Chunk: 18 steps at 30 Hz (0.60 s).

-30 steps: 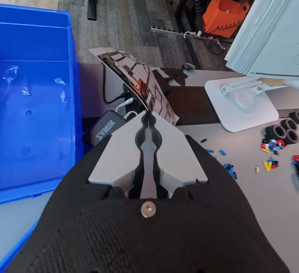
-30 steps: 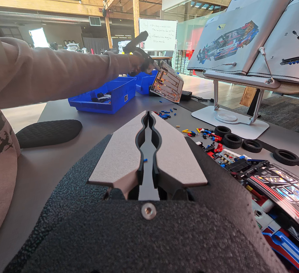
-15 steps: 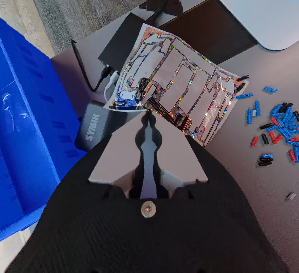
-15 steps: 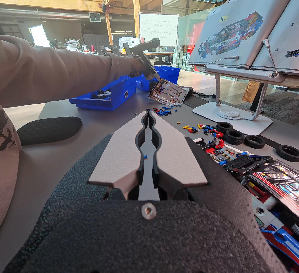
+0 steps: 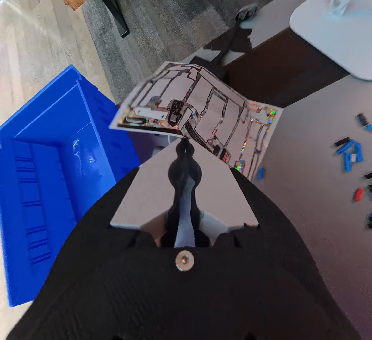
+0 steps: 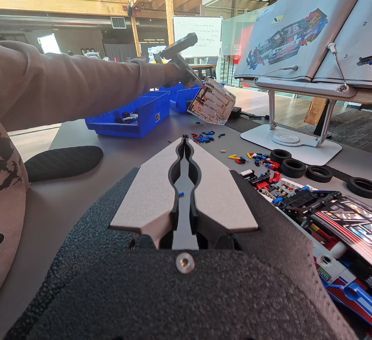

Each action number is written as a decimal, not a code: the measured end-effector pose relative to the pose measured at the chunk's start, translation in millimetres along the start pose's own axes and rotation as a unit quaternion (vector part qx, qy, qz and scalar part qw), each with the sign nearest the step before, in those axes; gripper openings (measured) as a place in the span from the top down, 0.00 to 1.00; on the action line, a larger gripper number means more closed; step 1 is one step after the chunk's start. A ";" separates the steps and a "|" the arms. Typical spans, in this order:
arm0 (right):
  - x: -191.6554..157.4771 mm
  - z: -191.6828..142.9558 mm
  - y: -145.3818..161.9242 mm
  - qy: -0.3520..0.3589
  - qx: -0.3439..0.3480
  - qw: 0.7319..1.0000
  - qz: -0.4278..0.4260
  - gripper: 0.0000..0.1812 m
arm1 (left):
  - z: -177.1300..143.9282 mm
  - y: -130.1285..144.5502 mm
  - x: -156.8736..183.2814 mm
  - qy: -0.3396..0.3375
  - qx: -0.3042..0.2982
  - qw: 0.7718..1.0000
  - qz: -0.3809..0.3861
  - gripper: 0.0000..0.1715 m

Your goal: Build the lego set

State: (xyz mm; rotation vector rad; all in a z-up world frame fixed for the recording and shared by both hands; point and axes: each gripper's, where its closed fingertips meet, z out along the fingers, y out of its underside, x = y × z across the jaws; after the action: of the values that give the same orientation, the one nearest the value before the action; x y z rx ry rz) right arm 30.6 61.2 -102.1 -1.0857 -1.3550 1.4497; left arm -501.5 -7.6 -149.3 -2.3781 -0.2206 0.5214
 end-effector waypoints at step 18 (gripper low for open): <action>1.0 0.7 3.5 -0.003 0.001 1.000 0.009 1.00 | 5.8 -9.7 -22.9 -0.105 0.058 0.991 0.063 1.00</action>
State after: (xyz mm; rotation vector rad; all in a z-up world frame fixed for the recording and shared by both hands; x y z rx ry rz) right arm 29.6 61.8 -105.6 -1.0960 -1.3517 1.4675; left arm -524.9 -3.5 -139.8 -2.2346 -0.1294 0.8229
